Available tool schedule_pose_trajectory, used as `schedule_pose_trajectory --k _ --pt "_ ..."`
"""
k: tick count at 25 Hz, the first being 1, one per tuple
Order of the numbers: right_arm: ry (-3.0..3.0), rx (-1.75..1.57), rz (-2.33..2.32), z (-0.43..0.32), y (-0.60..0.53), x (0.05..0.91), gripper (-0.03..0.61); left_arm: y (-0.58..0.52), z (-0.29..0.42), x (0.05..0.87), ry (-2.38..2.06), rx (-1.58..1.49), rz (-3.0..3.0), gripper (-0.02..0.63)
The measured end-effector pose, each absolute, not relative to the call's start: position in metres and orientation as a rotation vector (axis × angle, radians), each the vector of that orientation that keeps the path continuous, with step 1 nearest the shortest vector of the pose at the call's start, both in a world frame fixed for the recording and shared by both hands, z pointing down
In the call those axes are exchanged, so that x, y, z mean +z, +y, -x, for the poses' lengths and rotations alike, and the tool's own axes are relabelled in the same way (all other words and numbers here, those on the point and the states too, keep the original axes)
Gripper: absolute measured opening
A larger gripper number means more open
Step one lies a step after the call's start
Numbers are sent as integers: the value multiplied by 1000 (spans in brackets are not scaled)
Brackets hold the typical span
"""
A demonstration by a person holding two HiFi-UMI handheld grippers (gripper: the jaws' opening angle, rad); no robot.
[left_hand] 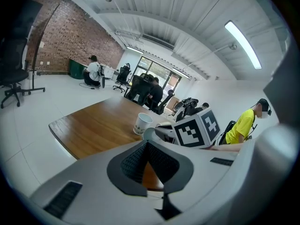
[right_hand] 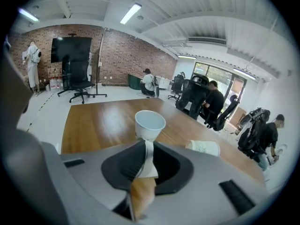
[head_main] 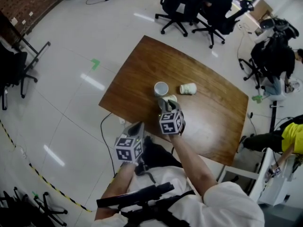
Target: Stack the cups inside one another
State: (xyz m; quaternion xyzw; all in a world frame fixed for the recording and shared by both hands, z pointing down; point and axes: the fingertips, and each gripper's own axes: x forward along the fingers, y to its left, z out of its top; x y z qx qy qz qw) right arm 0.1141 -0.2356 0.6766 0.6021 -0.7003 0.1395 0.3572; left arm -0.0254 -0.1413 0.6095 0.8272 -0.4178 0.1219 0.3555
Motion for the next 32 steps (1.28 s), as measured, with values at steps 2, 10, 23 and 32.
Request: schedule_pose_trajectory --k 2,10,23,32 --pt "-1817 356 -1553 -118 -231 672 64 -140 21 608 -1072 312 -2143 -11" --pt "-1843 372 -1578 -138 -212 659 20 -134 7 604 -1040 314 -2174 -11" --pt "-1983 479 -1724 -171 -220 591 18 -133 -14 591 -1012 294 -2226 -11" --pt "-2165 486 -1794 -162 -275 512 18 -152 -3 583 -1046 266 -2217 -11"
